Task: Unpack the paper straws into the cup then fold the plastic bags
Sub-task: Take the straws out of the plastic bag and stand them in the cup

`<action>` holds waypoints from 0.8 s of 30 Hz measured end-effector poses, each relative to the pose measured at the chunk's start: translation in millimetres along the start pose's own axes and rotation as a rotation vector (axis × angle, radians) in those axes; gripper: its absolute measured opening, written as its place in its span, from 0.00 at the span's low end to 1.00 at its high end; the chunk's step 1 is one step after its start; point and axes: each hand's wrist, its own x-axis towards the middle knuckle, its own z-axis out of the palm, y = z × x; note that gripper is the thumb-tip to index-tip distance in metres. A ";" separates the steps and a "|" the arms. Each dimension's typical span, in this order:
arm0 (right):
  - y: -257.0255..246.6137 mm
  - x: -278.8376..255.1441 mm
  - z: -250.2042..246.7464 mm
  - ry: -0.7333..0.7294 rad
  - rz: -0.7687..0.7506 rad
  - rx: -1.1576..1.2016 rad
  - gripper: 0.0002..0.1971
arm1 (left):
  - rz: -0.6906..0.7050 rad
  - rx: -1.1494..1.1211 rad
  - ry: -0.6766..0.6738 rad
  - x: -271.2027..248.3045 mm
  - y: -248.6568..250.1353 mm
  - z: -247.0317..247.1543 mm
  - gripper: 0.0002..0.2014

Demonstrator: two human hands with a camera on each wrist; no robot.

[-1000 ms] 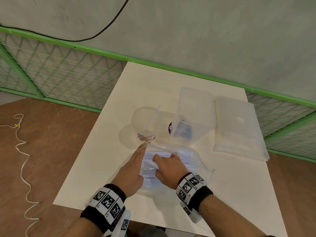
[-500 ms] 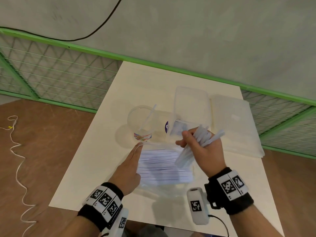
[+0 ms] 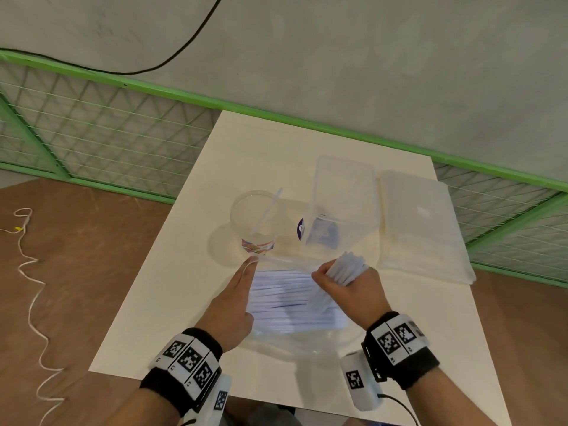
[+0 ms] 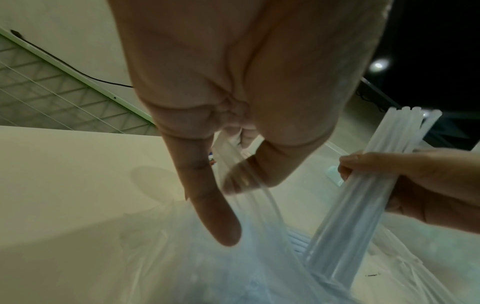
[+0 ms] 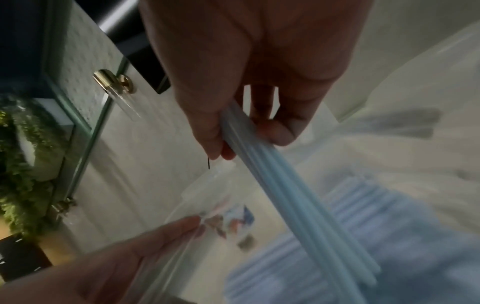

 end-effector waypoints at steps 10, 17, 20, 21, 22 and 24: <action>-118.6 34.2 -43.4 0.120 -0.304 0.214 0.07 | 0.001 0.005 0.012 -0.5 2.1 1.2 0.48; -157.9 96.4 -1.3 0.133 -0.323 0.119 0.07 | 0.014 -0.002 0.017 -2.4 2.9 0.9 0.48; -143.5 105.2 28.1 -0.071 -0.124 -0.080 0.18 | 0.009 -0.009 0.015 -3.8 1.7 0.4 0.47; -138.6 105.5 34.8 -0.169 -0.067 -0.148 0.24 | 0.005 -0.009 0.017 -4.3 1.1 0.4 0.47; -134.9 105.4 39.8 -0.241 -0.023 -0.187 0.32 | 0.002 -0.009 0.019 -4.7 0.7 0.5 0.47; -133.5 106.1 41.2 -0.262 0.048 -0.157 0.49 | 0.000 -0.014 0.019 -5.3 -0.5 0.8 0.48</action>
